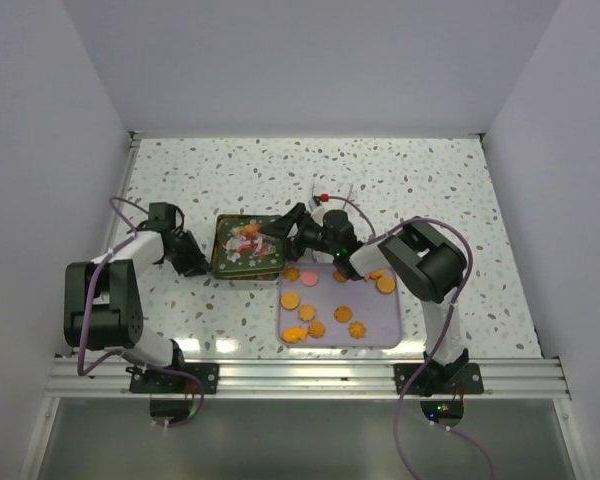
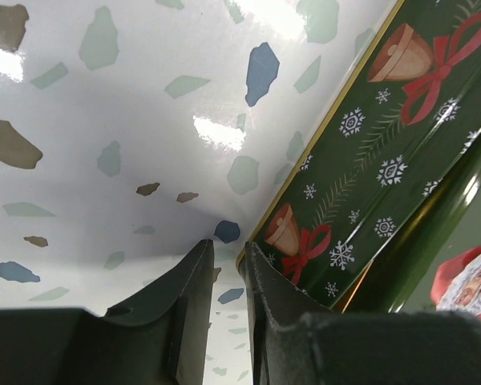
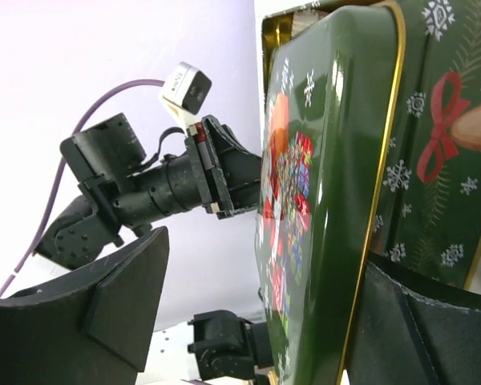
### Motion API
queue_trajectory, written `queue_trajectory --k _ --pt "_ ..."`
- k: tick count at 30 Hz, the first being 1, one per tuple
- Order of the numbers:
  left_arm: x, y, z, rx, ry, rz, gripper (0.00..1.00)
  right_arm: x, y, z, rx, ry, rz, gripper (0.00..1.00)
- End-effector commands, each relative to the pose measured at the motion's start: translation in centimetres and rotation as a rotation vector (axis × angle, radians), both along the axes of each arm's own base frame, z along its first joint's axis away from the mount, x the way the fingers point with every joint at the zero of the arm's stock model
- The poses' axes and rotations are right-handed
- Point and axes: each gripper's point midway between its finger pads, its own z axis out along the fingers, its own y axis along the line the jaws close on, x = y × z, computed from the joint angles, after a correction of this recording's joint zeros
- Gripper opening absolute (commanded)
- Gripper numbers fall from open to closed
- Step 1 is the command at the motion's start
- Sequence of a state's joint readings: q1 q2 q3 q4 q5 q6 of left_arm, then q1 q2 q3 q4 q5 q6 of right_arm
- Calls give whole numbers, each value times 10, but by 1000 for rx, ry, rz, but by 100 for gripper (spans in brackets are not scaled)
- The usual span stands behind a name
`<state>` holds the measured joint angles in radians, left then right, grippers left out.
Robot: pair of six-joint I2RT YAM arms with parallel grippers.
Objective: Pack the cookies
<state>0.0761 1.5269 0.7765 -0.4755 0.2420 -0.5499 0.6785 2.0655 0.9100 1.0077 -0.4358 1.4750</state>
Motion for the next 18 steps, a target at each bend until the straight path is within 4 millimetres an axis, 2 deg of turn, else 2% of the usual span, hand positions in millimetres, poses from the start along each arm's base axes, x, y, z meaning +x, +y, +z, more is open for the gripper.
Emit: queue_trajectory --k 1,2,4,6,7,9,13,18 --pt "-5 -8 1 -29 0 1 28 -11 -11 -32 -140 49 7 80" --pt "-4 -8 3 -30 -6 0 28 -12 -12 -30 -156 33 11 80" --pt "-5 -9 3 -34 -7 2 28 -16 -17 -41 -218 65 18 79" --pt "-3 -8 5 -35 -16 4 28 -18 -21 -41 -257 48 24 79" --pt "-4 -9 6 -35 -16 3 28 -21 -25 -50 -300 74 25 79" --pt "-4 -9 7 -38 -19 1 27 -22 -29 -48 -345 56 32 79" --pt "-6 -9 7 -38 -20 1 27 -28 -38 -59 -451 92 41 79" --pt "-7 -9 10 -39 -29 2 27 -26 -46 -57 -537 87 41 79"
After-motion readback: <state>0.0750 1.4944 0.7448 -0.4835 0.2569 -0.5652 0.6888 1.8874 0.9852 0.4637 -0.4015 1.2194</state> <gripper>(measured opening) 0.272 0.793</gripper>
